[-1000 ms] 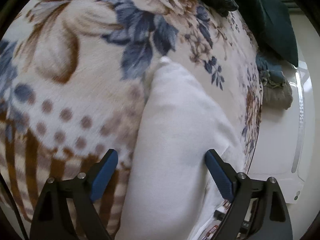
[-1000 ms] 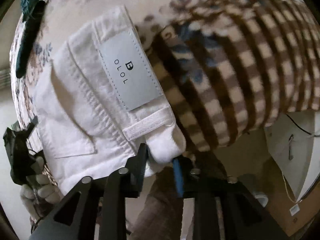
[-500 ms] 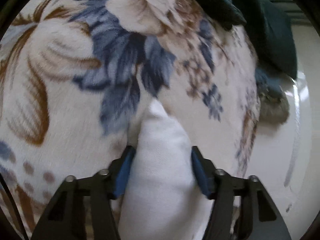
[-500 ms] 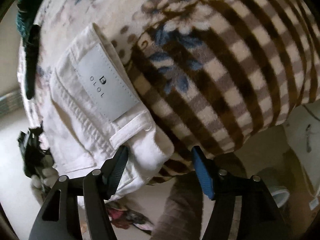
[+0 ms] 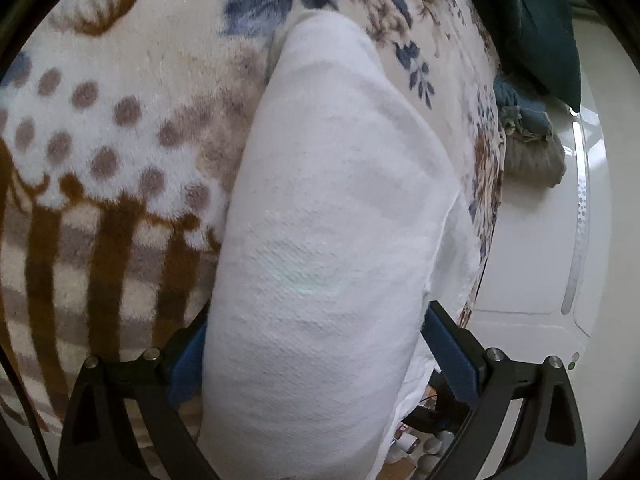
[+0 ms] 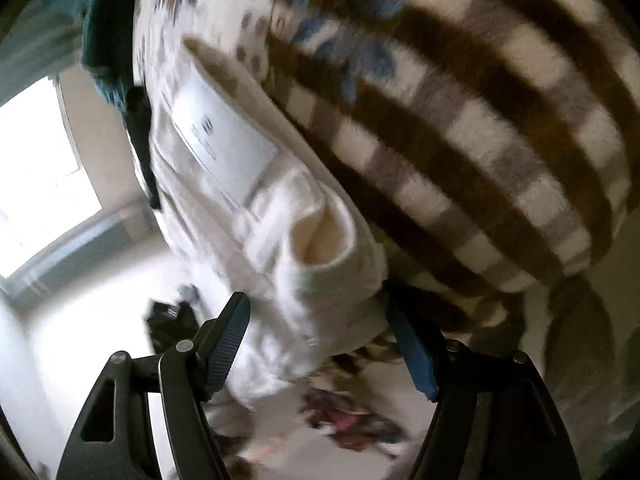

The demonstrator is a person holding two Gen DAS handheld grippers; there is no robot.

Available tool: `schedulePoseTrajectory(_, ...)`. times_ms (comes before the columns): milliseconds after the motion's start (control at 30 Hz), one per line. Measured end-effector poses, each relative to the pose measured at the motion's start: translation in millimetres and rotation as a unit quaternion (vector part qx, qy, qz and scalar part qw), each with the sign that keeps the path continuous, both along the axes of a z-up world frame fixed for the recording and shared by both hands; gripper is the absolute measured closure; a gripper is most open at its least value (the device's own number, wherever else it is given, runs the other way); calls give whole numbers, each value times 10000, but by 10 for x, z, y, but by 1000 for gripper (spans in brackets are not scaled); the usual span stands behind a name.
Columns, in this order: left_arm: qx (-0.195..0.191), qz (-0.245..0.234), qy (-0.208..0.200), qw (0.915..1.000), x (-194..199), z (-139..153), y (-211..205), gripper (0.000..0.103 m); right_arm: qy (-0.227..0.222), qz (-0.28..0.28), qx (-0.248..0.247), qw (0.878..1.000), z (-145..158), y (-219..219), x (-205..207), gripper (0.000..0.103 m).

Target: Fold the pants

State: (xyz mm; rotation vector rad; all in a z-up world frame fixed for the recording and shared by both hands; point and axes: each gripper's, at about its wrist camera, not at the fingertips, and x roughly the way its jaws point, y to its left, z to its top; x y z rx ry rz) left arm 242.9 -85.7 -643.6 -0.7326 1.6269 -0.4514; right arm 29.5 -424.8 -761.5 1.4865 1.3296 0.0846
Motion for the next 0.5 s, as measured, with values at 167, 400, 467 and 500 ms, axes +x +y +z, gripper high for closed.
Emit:
schedulePoseTrajectory(167,-19,-39,26,10000,46,-30,-28,5,-266,55,23,9996,-171,153,159,21)
schedulePoseTrajectory(400,-122,0,13,9999,22,-100,6,5,-583,420,-316,9969,9,201,172,21)
schedulePoseTrajectory(467,-158,-2,11,9999,16,-99,14,5,-740,599,-506,9942,188,242,149,23)
schedulePoseTrajectory(500,-175,-15,9,9998,-11,-100,56,5,-811,655,-575,9929,272,266,126,23)
